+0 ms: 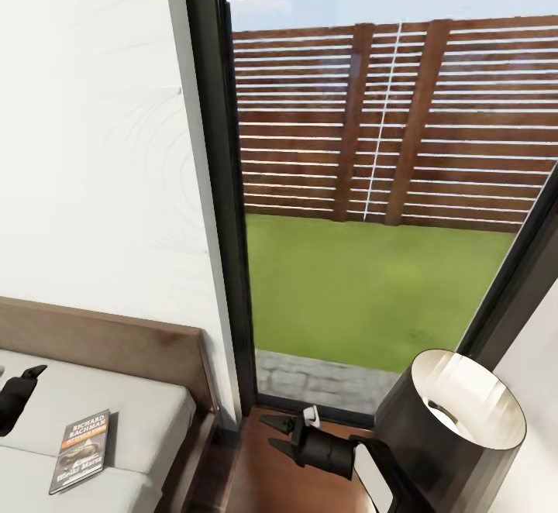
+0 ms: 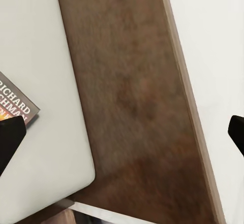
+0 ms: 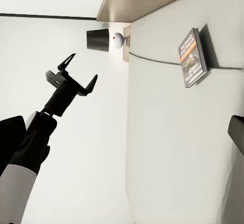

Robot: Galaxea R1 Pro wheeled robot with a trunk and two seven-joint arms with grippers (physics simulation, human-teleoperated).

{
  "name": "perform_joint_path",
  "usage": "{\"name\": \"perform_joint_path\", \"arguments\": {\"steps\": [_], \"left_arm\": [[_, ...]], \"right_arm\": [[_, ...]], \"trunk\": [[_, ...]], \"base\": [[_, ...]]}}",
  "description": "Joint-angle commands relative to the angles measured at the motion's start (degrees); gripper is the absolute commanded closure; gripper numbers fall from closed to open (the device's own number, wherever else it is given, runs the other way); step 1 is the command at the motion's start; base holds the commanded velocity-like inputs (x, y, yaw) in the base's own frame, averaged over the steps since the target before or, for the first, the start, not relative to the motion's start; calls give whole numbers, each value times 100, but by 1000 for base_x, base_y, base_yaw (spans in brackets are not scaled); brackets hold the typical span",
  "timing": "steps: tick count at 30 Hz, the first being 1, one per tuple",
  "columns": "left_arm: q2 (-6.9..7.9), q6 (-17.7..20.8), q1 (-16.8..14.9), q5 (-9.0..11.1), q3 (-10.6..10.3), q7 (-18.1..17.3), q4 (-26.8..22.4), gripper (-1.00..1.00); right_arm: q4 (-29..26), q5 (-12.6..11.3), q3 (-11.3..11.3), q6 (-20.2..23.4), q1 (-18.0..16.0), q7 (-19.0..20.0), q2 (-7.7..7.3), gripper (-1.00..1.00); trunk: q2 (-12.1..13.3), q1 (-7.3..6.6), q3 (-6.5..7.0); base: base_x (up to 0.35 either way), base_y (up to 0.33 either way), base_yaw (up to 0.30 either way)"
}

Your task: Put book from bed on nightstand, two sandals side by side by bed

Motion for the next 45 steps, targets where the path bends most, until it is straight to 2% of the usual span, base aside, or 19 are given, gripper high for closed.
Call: {"name": "perform_joint_path", "arguments": {"steps": [1, 24, 33, 38, 45], "left_arm": [[-3, 37, -7, 28, 18, -1, -3, -100], [-48, 29, -7, 28, 18, -1, -3, -100], [-117, 29, -7, 28, 18, -9, -11, -100], [-134, 29, -7, 28, 18, -9, -12, -100], [-137, 28, -7, 28, 18, -17, -12, -100]], "right_arm": [[-2, -27, 4, 30, -4, -4, -2, -100], [-2, -27, 4, 30, -4, -4, -3, -100], [-2, -27, 4, 30, -4, -4, -2, -100], [-2, -27, 4, 34, -4, -4, 0, -100], [-2, -27, 4, 34, -4, -4, -1, -100]], "trunk": [[-8, 2, -9], [914, -503, 403], [914, -503, 403], [1115, -613, 493], [1115, -613, 493]], "base": [[0, 0, 0], [0, 0, 0], [0, 0, 0], [0, 0, 0], [0, 0, 0]]}}
